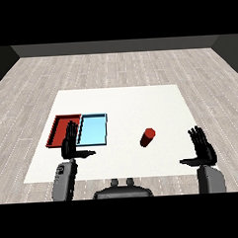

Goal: Pick the red can and put it in the red box

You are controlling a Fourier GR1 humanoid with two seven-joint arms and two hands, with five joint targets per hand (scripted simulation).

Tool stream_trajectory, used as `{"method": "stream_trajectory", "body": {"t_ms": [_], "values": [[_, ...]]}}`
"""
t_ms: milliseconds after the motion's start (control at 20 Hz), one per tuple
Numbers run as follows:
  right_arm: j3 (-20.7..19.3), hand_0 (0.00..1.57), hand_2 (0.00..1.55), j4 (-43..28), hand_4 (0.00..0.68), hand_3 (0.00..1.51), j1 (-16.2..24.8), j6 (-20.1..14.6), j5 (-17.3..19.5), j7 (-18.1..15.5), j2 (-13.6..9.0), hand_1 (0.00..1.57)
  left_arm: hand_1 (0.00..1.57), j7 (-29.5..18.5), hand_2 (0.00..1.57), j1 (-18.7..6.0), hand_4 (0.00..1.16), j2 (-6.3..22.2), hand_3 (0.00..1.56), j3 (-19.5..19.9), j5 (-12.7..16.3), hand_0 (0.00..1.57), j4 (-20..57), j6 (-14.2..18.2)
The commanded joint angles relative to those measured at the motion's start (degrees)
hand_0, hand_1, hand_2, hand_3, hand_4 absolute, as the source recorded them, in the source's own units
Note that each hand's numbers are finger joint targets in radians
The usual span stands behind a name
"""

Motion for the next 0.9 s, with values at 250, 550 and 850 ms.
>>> {"method": "stream_trajectory", "body": {"t_ms": [250, 550, 850], "values": [[2.22, 0.0, 0.0, 7.0, 0.0, 0.0, -8.03, -2.85, 5.2, 0.67, 0.9, 0.0, 0.0, 1.76, 0.0, 0.31, 0.0, -0.64, 0.0, -0.32, 0.04, 0.0, -3.25, 0.98], [3.52, 0.0, 0.0, -0.24, 0.0, 0.0, -7.37, -5.38, 2.05, 8.66, 3.75, 0.0, 0.0, -3.94, 0.0, -0.1, 0.0, 0.83, 0.0, 3.2, 2.37, 0.0, 3.42, -1.84], [4.2, 0.0, 0.0, 7.16, 0.0, 0.0, -11.01, -4.59, -0.2, 10.1, 5.08, 0.0, 0.0, 1.52, 0.0, 5.31, 0.0, -0.39, 0.0, 0.01, 1.71, 0.0, -7.43, -0.6]]}}
